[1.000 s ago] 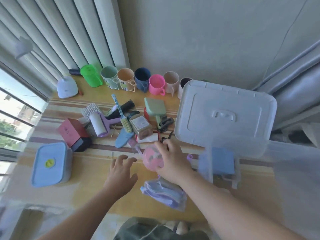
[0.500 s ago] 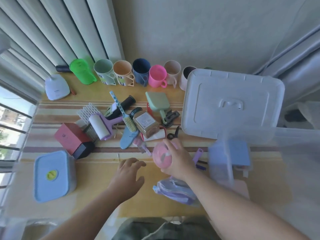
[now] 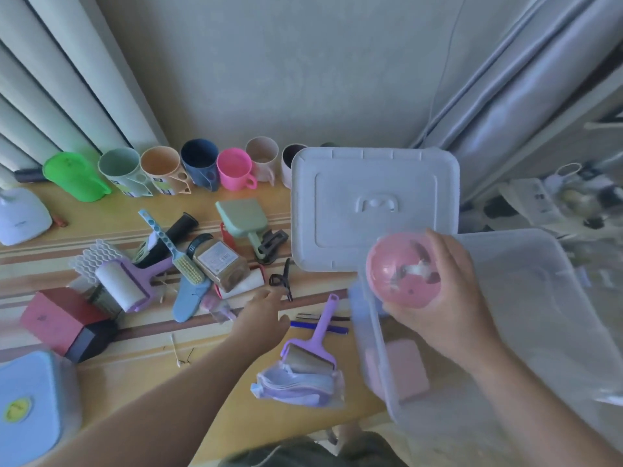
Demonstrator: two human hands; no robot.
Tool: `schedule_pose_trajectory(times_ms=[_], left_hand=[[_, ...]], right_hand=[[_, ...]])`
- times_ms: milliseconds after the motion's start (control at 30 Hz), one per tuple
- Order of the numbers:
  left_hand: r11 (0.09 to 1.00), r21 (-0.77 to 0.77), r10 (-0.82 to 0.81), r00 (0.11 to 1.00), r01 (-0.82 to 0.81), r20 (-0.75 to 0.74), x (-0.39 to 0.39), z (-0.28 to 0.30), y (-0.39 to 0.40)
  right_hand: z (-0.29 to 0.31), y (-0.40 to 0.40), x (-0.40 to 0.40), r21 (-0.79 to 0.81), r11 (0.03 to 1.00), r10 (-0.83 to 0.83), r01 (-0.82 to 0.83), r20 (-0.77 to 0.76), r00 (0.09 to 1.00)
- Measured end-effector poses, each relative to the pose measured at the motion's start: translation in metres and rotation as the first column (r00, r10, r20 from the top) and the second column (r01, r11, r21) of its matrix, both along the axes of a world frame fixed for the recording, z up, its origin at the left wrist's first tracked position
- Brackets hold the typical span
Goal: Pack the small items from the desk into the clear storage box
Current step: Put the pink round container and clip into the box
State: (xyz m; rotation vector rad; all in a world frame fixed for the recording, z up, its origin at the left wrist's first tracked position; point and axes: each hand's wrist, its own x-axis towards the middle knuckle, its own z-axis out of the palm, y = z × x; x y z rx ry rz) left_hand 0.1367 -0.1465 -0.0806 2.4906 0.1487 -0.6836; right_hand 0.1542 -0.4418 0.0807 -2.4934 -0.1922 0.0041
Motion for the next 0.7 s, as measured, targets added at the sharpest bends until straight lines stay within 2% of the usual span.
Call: schedule_pose_trajectory(times_ms=[67, 133, 200, 333, 467, 533, 600, 700], left_hand=[[0.992, -0.039, 0.119, 0.991, -0.121, -0.053, 0.014, -0.010, -0.016], [0.928, -0.111, 0.347, 0.934, -0.355, -0.090, 0.029, -0.023, -0.028], [0.861, -0.118, 0.484, 0.869, -0.494, -0.106, 0.043, -0.033, -0.037], [0.774, -0.059, 0.626, 0.776, -0.630, -0.074, 0.050, -0.037, -0.052], [0.758, -0.008, 0.652, 0.758, -0.652, -0.024, 0.031, -0.027, -0.065], [0.729, 0.008, 0.683, 0.728, -0.685, 0.062, 0.016, -0.013, -0.071], [0.674, -0.074, 0.736, 0.659, -0.735, 0.152, 0.002, 0.012, -0.078], [0.650, -0.178, 0.754, 0.596, -0.739, 0.277, -0.009, 0.059, -0.090]], right_hand=[[-0.007, -0.025, -0.013, -0.043, 0.999, -0.028, 0.027, -0.016, 0.999], [-0.016, -0.049, -0.024, -0.061, 0.997, -0.053, 0.052, -0.009, 0.999], [-0.023, -0.073, -0.030, -0.060, 0.996, -0.061, 0.059, -0.022, 0.998], [-0.040, -0.129, -0.031, -0.093, 0.995, -0.039, 0.027, -0.134, 0.990], [-0.071, -0.178, -0.019, -0.170, 0.985, -0.060, 0.010, -0.290, 0.955], [-0.088, -0.197, -0.013, -0.213, 0.974, -0.007, -0.080, -0.379, 0.925], [-0.104, -0.211, -0.005, -0.224, 0.947, 0.108, -0.230, -0.454, 0.885], [-0.116, -0.224, 0.004, -0.214, 0.841, 0.313, -0.496, -0.555, 0.771]])
